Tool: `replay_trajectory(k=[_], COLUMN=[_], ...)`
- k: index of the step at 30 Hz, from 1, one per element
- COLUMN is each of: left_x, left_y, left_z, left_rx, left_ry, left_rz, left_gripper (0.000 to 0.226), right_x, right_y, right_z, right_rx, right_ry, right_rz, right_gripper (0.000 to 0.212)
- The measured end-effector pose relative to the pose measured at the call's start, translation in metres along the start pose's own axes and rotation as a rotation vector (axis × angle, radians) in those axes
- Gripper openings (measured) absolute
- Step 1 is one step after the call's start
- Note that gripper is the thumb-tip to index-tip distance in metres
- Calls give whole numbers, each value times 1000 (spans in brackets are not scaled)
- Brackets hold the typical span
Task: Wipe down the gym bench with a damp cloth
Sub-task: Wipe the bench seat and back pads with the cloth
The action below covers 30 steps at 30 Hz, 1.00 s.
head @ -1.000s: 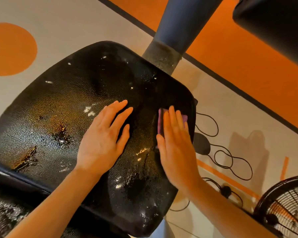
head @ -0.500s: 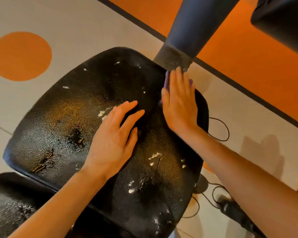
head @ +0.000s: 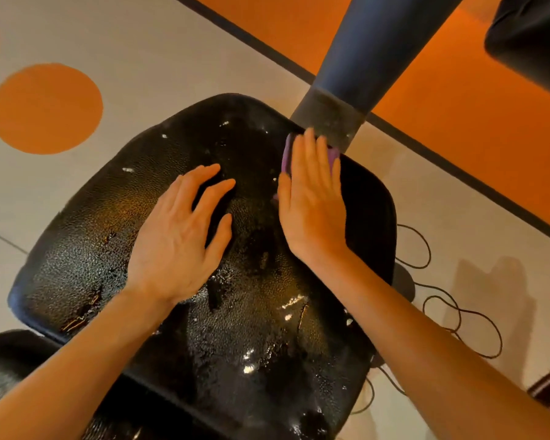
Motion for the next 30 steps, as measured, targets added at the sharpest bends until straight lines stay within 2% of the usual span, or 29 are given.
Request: replay_trajectory(k=[2,5,7,11,14,17,19,21,24,28,30], left_x=[0,1,0,1,1,2,1,0,-1,1,1], left_y=[-1,0,-1,-1,-1,0,0,-1,-1,-1,0], left_z=[-1,-2,-2,-2,-2,0,0,-1,-1,0,1], left_rx=[-2,-3,-4,-4,-4,-17,-19,-11,-9,-7,-15], left_ry=[8,11,20,33,57,65,65,66,51,48,52], left_rz=[-6,0,-1,3,-1,8,5,3,9,10,21], left_gripper=[49,48,48,49,48,47,47,47,47,48,48], right_x=[-28,-60,-36,29,-13,-58,-42,0,41,-27,-66], right_y=[32,44,13,-55,-19,30,9,-35,-86,-41,-1], right_z=[10,22,13,-9,5,16,9,-5,-17,8,25], right_rx=[80,72,-5,8,10,7,-56,-159,-78,-38,7], right_ry=[5,25,57,-19,17,89,20,-30,-134,11,20], right_rz=[107,-103,-146,63,71,-109,-172,-86,54,144,-7], right_gripper=[61,61,62,56,57,59,57,53,50,46,42])
Point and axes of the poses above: each hand's wrist, its own y-axis away from the middle knuckle, its own z-axis out of the back of the hand, x = y × z, the point moved 3 cm from there along -y, towards the middle knuckle, and after that the axes turned 7 degrees about -y, right-handed, at the moved point
